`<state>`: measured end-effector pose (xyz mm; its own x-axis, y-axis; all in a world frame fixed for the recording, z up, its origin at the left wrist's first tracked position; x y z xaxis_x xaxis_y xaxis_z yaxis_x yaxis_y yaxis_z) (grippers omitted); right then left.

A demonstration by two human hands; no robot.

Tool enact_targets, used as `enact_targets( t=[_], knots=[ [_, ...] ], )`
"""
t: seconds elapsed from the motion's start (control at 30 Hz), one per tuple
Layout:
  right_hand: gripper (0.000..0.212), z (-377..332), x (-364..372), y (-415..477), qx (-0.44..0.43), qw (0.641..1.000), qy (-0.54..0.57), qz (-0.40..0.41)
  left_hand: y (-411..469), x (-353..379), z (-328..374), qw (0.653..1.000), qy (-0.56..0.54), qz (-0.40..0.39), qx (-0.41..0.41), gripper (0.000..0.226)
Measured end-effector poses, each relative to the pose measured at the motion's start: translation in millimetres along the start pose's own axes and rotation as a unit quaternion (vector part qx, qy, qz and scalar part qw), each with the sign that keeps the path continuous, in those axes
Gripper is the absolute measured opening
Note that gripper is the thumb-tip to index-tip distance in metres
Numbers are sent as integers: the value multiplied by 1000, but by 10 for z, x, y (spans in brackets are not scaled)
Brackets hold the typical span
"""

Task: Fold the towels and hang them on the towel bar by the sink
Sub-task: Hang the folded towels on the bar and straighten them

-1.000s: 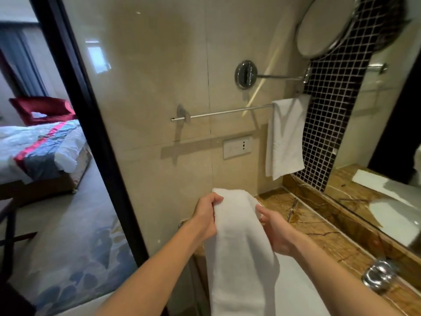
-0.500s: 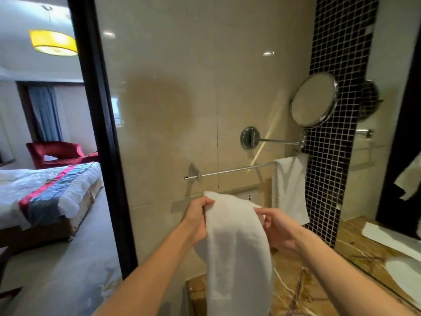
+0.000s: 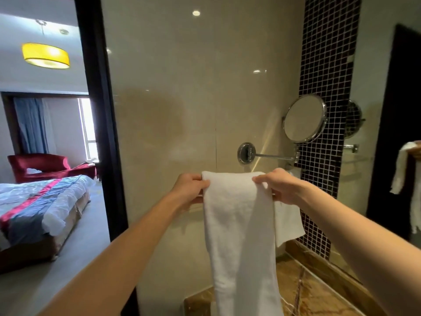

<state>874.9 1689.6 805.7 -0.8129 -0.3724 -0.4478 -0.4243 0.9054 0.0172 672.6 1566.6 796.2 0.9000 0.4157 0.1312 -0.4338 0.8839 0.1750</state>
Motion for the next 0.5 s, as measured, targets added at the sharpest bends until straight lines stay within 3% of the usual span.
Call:
enact_targets(
  t=[0.13,0.3,0.43,0.5],
  knots=[
    [11,-247,-115,82,-52,998,-5,22,73,38,165,1000,-2,7,17,21],
    [29,-573,-289,286,-106,993,30,30,249,151,462,998,-21,-12,49,21],
    [5,-869,-444,466,-149,986,64,36,439,240,760,996,-39,-6,86,21],
    [10,-1010,-510,569,-163,981,95,41,548,277,886,993,-46,-1,105,21]
  ],
)
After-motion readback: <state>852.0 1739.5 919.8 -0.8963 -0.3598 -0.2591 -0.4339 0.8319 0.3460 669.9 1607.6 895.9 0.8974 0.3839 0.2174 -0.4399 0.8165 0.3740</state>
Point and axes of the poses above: each hand's wrist, its own y-axis towards the middle knuckle, its own x-axis out of the palm, z = x × y, the point moved 2 cm from there along y, towards the middle knuckle, and after that the axes turned 12 degrees about -y, right-handed, at the moved point
